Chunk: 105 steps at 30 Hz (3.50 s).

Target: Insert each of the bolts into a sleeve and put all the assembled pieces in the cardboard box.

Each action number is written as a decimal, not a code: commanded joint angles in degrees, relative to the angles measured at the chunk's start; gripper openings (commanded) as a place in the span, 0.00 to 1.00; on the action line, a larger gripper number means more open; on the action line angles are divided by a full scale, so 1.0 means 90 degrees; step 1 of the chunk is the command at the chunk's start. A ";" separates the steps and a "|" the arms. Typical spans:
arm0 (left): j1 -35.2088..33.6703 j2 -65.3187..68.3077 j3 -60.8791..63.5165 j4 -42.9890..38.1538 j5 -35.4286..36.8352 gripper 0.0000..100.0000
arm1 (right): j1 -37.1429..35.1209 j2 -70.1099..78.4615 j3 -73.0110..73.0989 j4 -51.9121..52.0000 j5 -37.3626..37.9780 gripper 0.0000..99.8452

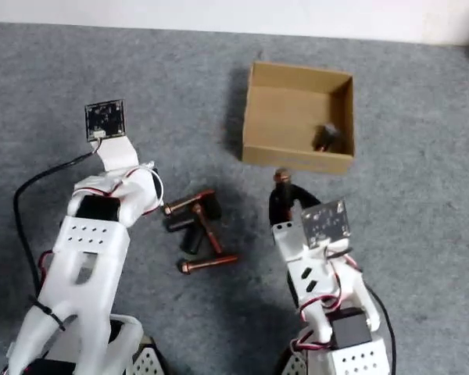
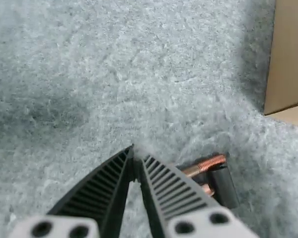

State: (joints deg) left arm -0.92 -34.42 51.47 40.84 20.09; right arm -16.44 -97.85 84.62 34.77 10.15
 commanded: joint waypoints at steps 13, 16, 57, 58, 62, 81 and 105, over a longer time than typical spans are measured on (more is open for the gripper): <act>-0.0073 0.0054 -0.0200 -0.0166 0.0029 0.01 | 0.1001 0.9675 -0.9070 0.1109 0.0088 0.00; -0.0063 0.0054 -0.0200 -0.0166 0.0029 0.01 | 0.1158 1.1453 -1.0984 0.1998 0.0088 0.00; 0.0103 0.0063 -0.0190 -0.0176 -0.0010 0.01 | 0.1509 1.7441 -2.0664 0.6589 0.0088 0.28; 0.0103 0.0063 -0.0190 -0.0176 -0.0010 0.01 | 0.1509 1.7216 -2.0664 0.6696 0.0078 0.28; 0.0142 0.0024 -0.0181 -0.0147 -0.0010 0.01 | 0.1499 1.6298 -2.0664 0.7194 0.0039 0.28; 0.0650 -0.3111 0.0689 0.0996 -0.0352 0.01 | 0.1353 1.2606 -2.0596 0.7389 -0.0537 0.28; 0.1480 -0.7741 0.2857 0.1182 -0.1016 0.01 | 0.0630 0.2691 -0.6911 0.5856 0.0117 0.28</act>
State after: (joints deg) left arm 11.65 -103.69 78.46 49.36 11.12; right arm -9.85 -66.64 2.15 93.23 7.78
